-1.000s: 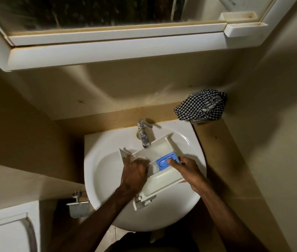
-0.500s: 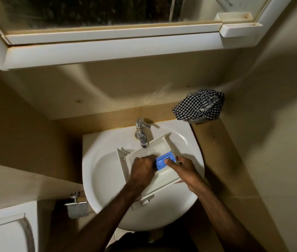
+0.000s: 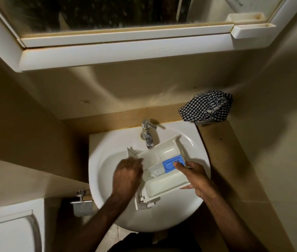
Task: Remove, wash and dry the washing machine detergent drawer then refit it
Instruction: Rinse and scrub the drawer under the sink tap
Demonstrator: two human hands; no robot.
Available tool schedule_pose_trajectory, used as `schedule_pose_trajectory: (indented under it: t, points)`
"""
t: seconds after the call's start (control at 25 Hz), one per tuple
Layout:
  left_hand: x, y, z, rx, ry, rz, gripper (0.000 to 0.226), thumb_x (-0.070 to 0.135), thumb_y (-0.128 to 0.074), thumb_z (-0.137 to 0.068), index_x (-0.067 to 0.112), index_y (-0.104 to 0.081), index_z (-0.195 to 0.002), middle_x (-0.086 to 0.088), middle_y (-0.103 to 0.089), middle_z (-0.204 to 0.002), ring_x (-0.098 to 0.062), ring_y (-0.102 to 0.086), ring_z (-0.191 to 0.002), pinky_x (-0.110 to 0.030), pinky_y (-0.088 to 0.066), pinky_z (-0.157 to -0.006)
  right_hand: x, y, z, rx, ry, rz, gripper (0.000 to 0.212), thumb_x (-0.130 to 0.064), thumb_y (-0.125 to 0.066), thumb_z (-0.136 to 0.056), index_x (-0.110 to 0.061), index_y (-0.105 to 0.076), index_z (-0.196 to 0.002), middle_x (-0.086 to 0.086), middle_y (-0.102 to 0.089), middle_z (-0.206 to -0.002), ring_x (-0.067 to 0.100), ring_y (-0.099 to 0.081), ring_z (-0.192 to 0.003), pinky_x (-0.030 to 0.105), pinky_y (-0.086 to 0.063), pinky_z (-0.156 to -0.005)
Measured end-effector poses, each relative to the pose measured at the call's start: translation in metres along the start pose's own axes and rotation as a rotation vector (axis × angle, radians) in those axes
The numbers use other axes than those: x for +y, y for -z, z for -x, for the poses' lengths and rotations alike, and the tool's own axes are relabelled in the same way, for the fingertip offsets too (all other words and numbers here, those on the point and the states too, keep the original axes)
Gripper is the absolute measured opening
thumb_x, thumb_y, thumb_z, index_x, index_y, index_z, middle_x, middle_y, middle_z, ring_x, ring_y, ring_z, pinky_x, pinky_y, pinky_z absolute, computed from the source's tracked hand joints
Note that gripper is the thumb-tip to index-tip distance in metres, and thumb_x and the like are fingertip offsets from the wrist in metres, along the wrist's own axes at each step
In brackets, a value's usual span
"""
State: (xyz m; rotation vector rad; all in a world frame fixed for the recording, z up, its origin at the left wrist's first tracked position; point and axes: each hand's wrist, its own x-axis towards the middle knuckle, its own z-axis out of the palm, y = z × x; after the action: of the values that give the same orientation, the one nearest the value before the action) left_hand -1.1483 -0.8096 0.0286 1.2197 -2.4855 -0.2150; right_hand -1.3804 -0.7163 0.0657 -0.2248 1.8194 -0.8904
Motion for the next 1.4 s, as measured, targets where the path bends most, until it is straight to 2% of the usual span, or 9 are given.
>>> schedule_pose_trajectory:
  t: [0.12, 0.24, 0.36, 0.52, 0.84, 1.04, 1.16, 1.28, 1.4]
  points:
    - [-0.011, -0.002, 0.017, -0.111, 0.458, 0.217, 0.050, 0.043, -0.069, -0.090, 0.021, -0.063, -0.134, -0.005, -0.066, -0.134, -0.027, -0.063, -0.119, -0.043, -0.053, -0.099, 0.002, 0.006, 0.009, 0.025, -0.028, -0.034, 0.040, -0.034, -0.083, -0.087, -0.009, -0.068, -0.115, 0.010, -0.069, -0.117, 0.024, -0.069, -0.100, 0.052, -0.066, -0.068]
    - [-0.009, -0.011, 0.011, -0.435, 0.853, 0.734, 0.044, 0.057, -0.064, -0.084, 0.019, -0.071, -0.104, -0.009, -0.075, -0.094, -0.023, -0.071, -0.082, -0.046, -0.060, -0.077, -0.003, 0.009, 0.024, -0.016, -0.059, -0.051, 0.044, -0.029, -0.086, -0.085, -0.007, -0.065, -0.116, 0.009, -0.065, -0.123, 0.027, -0.066, -0.109, 0.056, -0.065, -0.070]
    - [-0.010, -0.017, 0.012, -0.440, 0.797, 0.765, 0.021, 0.036, -0.060, -0.088, 0.019, -0.069, -0.079, -0.005, -0.071, -0.073, -0.022, -0.065, -0.067, -0.041, -0.054, -0.066, -0.014, 0.019, 0.045, -0.109, -0.047, -0.036, 0.036, -0.019, -0.087, -0.083, -0.009, -0.065, -0.110, 0.005, -0.065, -0.116, 0.021, -0.065, -0.100, 0.060, -0.064, -0.075]
    - [-0.002, -0.022, 0.013, -0.527, 0.829, 1.045, 0.026, 0.037, -0.062, -0.083, 0.014, -0.073, -0.087, -0.008, -0.069, -0.074, -0.019, -0.061, -0.068, -0.036, -0.045, -0.061, -0.013, 0.035, 0.059, -0.108, -0.003, 0.008, 0.040, -0.031, -0.087, -0.081, -0.022, -0.070, -0.116, 0.007, -0.070, -0.120, 0.030, -0.070, -0.108, 0.050, -0.065, -0.064]
    - [0.017, -0.038, 0.000, -0.563, 0.876, 1.230, 0.014, 0.023, -0.062, -0.100, 0.020, -0.075, -0.105, -0.007, -0.078, -0.099, -0.015, -0.071, -0.082, -0.032, -0.056, -0.076, -0.020, 0.002, 0.061, 0.283, 0.296, 0.137, 0.068, -0.061, -0.081, -0.060, -0.025, -0.067, -0.116, -0.006, -0.076, -0.107, 0.016, -0.073, -0.098, 0.042, -0.060, -0.090]
    - [0.016, -0.044, -0.019, -0.471, 0.820, 1.074, 0.021, 0.039, -0.059, -0.100, 0.022, -0.069, -0.107, 0.002, -0.075, -0.096, -0.018, -0.070, -0.086, -0.038, -0.056, -0.076, -0.018, -0.012, 0.073, 0.352, 0.411, 0.288, 0.063, -0.065, -0.069, -0.068, -0.040, -0.059, -0.125, -0.020, -0.072, -0.105, 0.012, -0.070, -0.099, 0.044, -0.062, -0.086]
    - [0.006, -0.050, -0.042, -0.342, 0.728, 0.926, 0.038, 0.053, -0.049, -0.101, 0.020, -0.062, -0.086, -0.002, -0.066, -0.081, -0.027, -0.066, -0.078, -0.046, -0.055, -0.073, -0.009, -0.015, 0.076, 0.350, 0.429, 0.308, 0.073, -0.073, -0.067, -0.067, -0.046, -0.052, -0.133, -0.020, -0.071, -0.113, 0.014, -0.071, -0.103, 0.046, -0.064, -0.084]
    - [0.001, -0.056, -0.066, -0.326, 0.614, 0.662, 0.039, 0.041, -0.042, -0.107, 0.023, -0.053, -0.075, -0.013, -0.070, -0.080, -0.036, -0.066, -0.077, -0.040, -0.050, -0.069, -0.006, -0.017, 0.081, 0.370, 0.447, 0.328, 0.082, -0.074, -0.065, -0.066, -0.043, -0.049, -0.141, -0.019, -0.070, -0.117, 0.013, -0.069, -0.106, 0.044, -0.063, -0.087]
    - [0.001, -0.055, -0.080, -0.312, 0.591, 0.472, 0.043, 0.036, -0.041, -0.108, 0.014, -0.057, -0.075, -0.016, -0.069, -0.081, -0.027, -0.057, -0.071, -0.032, -0.038, -0.065, -0.005, -0.019, 0.081, 0.363, 0.458, 0.342, 0.082, -0.070, -0.069, -0.068, -0.042, -0.048, -0.142, -0.020, -0.068, -0.116, 0.009, -0.070, -0.103, 0.042, -0.065, -0.082]
